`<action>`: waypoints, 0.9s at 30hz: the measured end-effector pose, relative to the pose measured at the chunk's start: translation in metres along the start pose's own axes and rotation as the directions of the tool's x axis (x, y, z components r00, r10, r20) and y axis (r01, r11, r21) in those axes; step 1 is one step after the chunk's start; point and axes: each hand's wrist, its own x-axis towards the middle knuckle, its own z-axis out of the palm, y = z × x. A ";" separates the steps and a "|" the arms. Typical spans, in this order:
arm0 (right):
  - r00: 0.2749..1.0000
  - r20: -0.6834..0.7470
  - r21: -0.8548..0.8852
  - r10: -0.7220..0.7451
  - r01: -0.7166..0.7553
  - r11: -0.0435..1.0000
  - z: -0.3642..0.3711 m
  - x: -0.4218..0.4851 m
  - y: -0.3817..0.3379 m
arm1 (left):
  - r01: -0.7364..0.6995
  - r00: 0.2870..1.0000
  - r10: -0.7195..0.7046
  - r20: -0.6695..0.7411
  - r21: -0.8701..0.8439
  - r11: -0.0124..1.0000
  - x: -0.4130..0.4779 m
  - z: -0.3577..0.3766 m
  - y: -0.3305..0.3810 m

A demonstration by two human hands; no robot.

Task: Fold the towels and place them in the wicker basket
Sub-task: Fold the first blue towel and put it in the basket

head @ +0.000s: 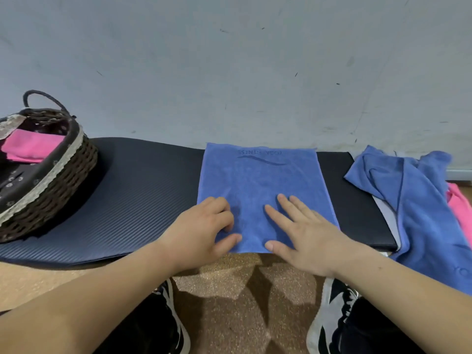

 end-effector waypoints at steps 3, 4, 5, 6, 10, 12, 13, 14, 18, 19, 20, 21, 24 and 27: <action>0.998 -0.052 -0.044 -0.045 0.043 0.998 0.033 0.006 0.006 | -0.056 0.993 0.052 0.109 0.041 0.998 -0.014 0.004 -0.009; 0.995 -0.089 -0.062 -0.054 0.048 0.997 0.041 0.007 0.009 | -0.061 0.990 0.055 0.130 0.043 0.997 -0.017 0.005 -0.011; 0.989 -0.131 -0.068 -0.062 0.054 0.996 0.048 0.009 0.013 | -0.063 0.989 0.058 0.134 0.031 0.998 -0.018 0.005 -0.012; 0.980 -0.181 -0.067 -0.076 0.065 0.996 0.052 0.010 0.017 | -0.065 0.990 0.063 0.127 0.006 0.998 -0.018 0.004 -0.012; 0.931 -0.329 -0.031 -0.159 0.158 0.987 0.051 0.010 0.028 | -0.042 0.997 0.049 0.063 -0.114 0.993 -0.022 -0.007 -0.018; 0.917 -0.358 0.007 -0.174 0.189 0.982 0.047 0.005 0.035 | -0.015 0.997 0.025 0.070 -0.142 0.990 -0.024 -0.012 -0.020; 0.906 -0.383 0.022 -0.179 0.202 0.979 0.045 0.002 0.039 | -0.002 0.997 0.015 0.082 -0.149 0.989 -0.025 -0.013 -0.020; 0.896 -0.405 0.029 -0.181 0.210 0.977 0.043 -0.001 0.043 | 0.012 0.996 0.002 0.094 -0.148 0.989 -0.027 -0.015 -0.020; 0.904 -0.418 0.062 -0.092 0.129 0.990 0.033 -0.014 0.062 | 0.088 0.993 -0.080 0.082 -0.106 0.990 -0.035 -0.022 -0.025; 0.904 -0.425 0.082 -0.052 0.095 0.992 0.030 -0.017 0.067 | 0.127 0.991 -0.121 0.056 -0.120 0.985 -0.035 -0.026 -0.026; 0.906 -0.423 0.121 -0.009 0.067 0.990 0.027 -0.019 0.071 | 0.167 0.986 -0.165 0.027 -0.148 0.975 -0.035 -0.031 -0.026; 0.906 -0.422 0.180 0.024 0.058 0.982 0.024 -0.021 0.075 | 0.210 0.977 -0.212 0.010 -0.179 0.961 -0.035 -0.036 -0.025; 0.926 -0.353 0.376 0.133 0.010 0.927 0.010 -0.031 0.081 | 0.297 0.954 -0.293 0.056 -0.269 0.916 -0.033 -0.052 -0.021; 0.966 -0.211 0.521 0.148 -0.017 0.854 -0.001 -0.045 0.085 | 0.361 0.933 -0.335 0.133 -0.327 0.873 -0.036 -0.066 -0.015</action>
